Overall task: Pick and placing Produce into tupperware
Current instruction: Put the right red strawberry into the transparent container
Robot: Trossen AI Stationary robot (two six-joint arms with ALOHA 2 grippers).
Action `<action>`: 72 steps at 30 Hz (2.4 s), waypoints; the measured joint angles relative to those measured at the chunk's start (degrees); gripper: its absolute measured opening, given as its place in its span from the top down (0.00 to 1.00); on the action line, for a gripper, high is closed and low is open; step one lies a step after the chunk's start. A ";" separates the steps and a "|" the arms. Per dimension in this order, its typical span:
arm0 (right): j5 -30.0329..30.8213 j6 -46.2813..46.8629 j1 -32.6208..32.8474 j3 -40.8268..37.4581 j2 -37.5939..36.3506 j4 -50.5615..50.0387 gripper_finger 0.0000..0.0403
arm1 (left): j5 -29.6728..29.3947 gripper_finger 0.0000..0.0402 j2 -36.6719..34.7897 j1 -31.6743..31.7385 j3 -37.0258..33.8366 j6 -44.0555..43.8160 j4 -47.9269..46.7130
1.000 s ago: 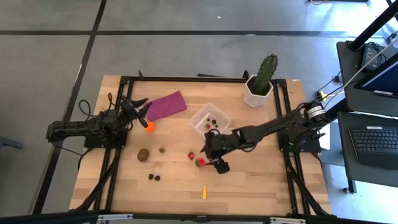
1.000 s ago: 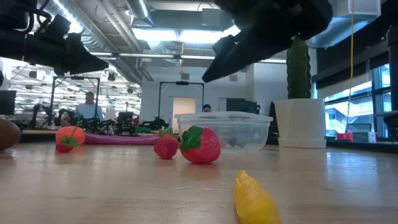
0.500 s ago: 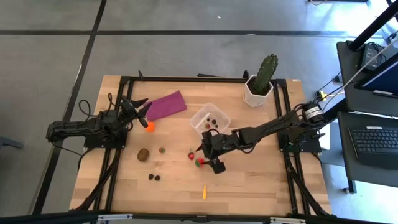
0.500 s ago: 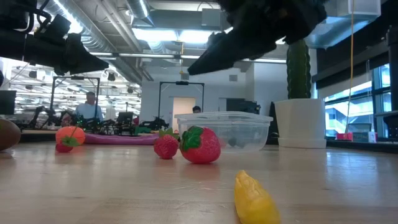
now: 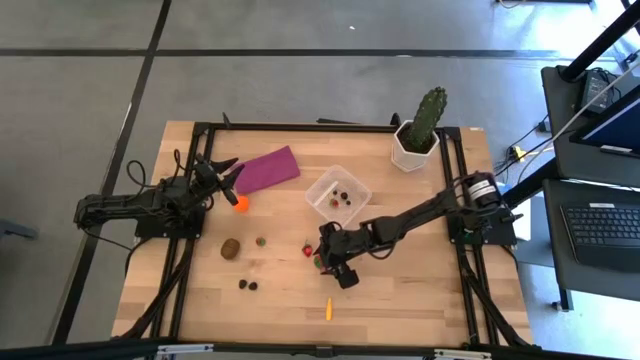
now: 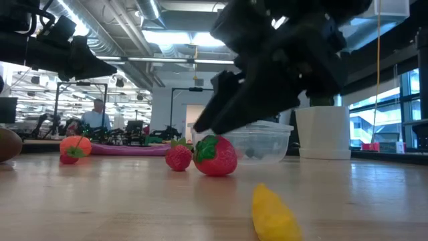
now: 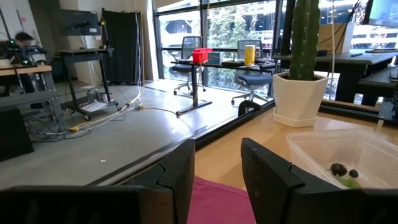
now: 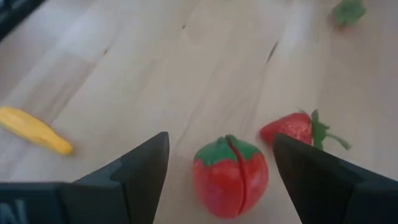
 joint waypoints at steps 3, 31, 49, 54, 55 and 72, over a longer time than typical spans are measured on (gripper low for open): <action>0.04 0.02 -0.01 0.04 0.96 -0.11 0.29 | -0.01 0.69 0.02 0.02 0.00 0.00 0.00; 0.13 3.17 -0.07 0.02 3.89 1.01 0.49 | 0.00 0.69 0.01 0.01 0.00 0.00 0.00; -21.77 18.11 -4.56 3.79 -3.00 -6.39 0.57 | 0.00 0.69 0.00 0.00 0.00 0.00 0.00; -24.44 15.43 -9.78 10.76 -8.61 -12.51 0.57 | -0.02 0.69 0.02 0.01 0.01 0.00 0.01; -24.40 15.00 -10.94 12.35 -9.83 -12.97 0.57 | -0.01 0.69 0.01 0.01 0.01 0.00 0.00; 1.60 8.61 -25.08 34.96 -11.76 -59.14 0.56 | -0.03 0.69 0.02 0.01 0.00 0.00 0.00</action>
